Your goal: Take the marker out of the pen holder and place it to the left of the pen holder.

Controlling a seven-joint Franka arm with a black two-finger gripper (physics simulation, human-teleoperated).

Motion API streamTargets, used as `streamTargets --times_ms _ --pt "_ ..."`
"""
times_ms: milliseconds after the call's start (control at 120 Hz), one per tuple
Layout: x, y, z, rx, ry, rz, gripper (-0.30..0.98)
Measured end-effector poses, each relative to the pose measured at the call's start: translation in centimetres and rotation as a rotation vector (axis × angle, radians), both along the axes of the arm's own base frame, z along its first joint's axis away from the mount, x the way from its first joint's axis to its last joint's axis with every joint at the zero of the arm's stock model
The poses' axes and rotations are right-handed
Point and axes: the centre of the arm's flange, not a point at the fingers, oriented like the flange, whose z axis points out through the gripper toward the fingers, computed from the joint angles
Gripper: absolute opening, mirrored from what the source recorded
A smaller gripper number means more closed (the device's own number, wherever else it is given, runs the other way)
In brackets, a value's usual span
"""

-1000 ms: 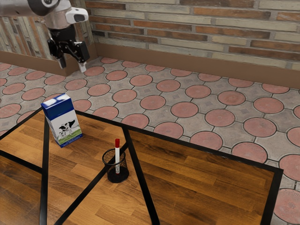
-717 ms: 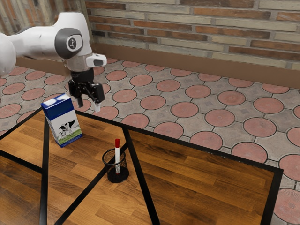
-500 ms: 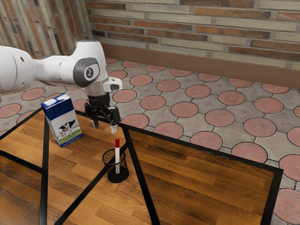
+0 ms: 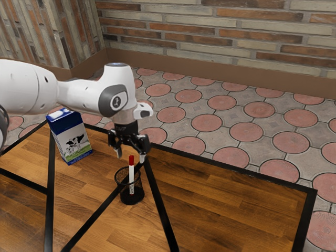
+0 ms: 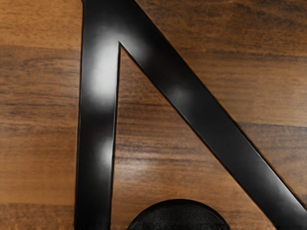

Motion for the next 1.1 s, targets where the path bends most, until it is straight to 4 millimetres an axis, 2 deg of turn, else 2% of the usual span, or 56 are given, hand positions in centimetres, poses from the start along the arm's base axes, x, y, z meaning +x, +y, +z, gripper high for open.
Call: streamTargets --times_ms 50,117,517,683,717,833,900,992,1100 --pt "-1.2 0.0 0.2 -0.001 0.01 0.014 0.67" --pt "-1.9 -0.3 0.3 0.0 0.012 0.027 0.67" --pt "-2.4 -2.4 1.5 0.032 -0.01 0.026 0.67" --pt "-2.8 -2.4 0.9 0.035 0.001 0.021 0.65" --pt "-2.7 -2.5 1.0 0.034 -0.001 0.02 0.61" --pt "-2.7 -2.7 1.5 0.034 -0.01 0.019 0.3" --pt "-2.7 -2.7 1.5 0.034 -0.011 0.022 0.17" --pt "-2.7 -2.6 1.5 0.034 -0.012 0.025 0.06" --pt "-2.8 -2.5 1.6 0.035 -0.012 0.028 -0.01"
